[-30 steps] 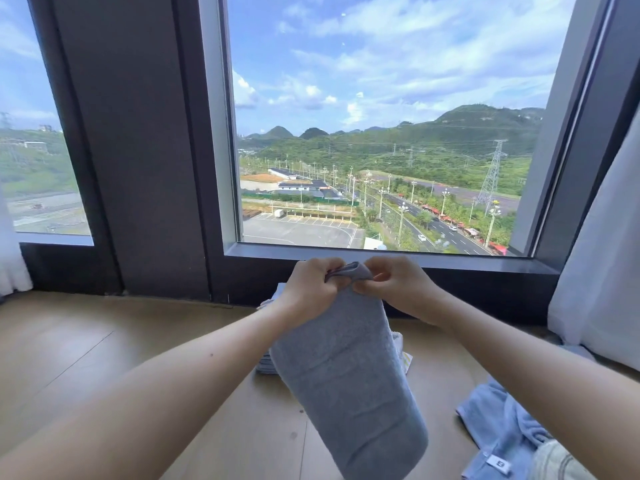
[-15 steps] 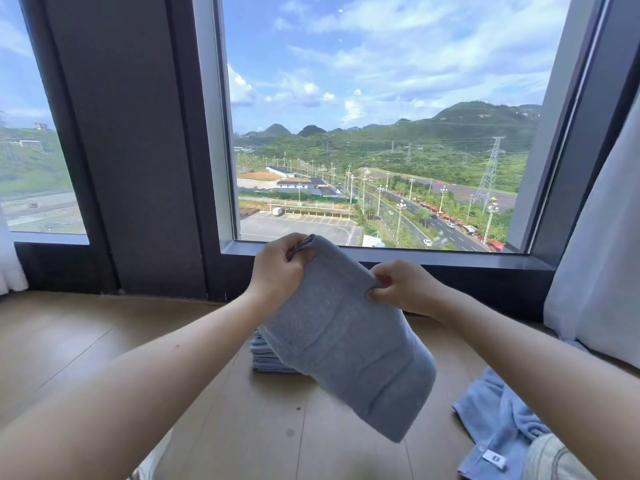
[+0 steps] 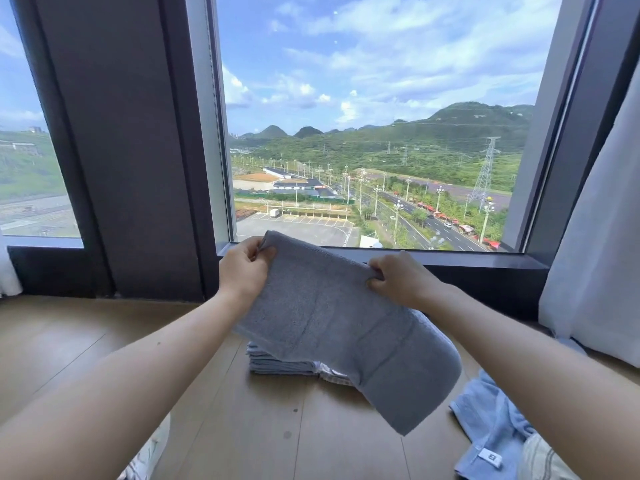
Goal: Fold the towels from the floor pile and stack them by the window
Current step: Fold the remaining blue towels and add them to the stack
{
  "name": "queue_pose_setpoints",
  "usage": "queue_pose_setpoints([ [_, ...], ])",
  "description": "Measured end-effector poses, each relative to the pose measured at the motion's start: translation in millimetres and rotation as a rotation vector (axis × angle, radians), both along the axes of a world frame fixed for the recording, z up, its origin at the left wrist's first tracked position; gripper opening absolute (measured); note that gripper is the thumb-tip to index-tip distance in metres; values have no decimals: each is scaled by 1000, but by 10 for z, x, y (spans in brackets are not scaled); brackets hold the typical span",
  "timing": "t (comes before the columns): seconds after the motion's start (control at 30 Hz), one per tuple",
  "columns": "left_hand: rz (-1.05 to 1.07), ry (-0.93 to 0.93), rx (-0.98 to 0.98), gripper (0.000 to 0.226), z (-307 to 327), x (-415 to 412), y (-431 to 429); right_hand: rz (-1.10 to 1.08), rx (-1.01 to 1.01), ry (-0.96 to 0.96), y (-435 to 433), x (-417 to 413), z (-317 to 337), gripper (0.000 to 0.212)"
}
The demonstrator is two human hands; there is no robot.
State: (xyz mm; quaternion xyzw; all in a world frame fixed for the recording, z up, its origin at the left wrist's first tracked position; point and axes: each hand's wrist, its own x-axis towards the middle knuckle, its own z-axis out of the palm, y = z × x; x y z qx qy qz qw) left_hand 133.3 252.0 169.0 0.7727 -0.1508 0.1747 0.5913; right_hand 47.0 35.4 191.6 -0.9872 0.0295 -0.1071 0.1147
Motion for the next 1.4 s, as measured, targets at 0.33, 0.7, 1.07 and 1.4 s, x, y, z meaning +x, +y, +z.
queue_pose_setpoints([
  [0.33,71,44,-81,13,-58,148,190,-20,-61,50,-197,-67,-100,16],
  [0.7,128,157,-157,11,-80,222,240,65,127,-3,-210,-102,-108,10],
  [1.07,194,157,-108,10,-87,229,349,102,125,106,-276,-133,-35,32],
  [1.4,278,183,-93,17,-103,265,435,-28,35,188,-527,-148,-61,24],
])
